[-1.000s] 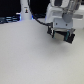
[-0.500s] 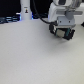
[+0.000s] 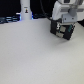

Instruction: Open the kcup holder, insert the kcup into the holder, and close the kcup holder

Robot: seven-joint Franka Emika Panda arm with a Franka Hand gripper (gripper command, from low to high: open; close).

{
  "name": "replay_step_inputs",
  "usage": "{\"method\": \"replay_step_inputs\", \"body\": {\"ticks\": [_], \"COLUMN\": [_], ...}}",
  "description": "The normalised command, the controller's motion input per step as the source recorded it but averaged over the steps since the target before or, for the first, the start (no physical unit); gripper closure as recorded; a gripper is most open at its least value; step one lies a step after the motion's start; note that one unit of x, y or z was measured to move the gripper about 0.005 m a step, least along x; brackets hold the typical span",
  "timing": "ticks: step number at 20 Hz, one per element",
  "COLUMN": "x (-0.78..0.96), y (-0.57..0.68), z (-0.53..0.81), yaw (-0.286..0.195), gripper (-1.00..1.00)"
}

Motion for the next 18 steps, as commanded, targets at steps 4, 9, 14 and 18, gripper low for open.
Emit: {"method": "replay_step_inputs", "body": {"ticks": [4,9,14,18], "x": [-0.72,-0.61,0.00,0.03], "y": [0.37,0.41,0.05,0.00], "z": [-0.01,0.05,0.15,0.03], "yaw": [0.096,0.090,-0.003,-0.001], "gripper": [-1.00,-1.00,-1.00,-1.00]}}
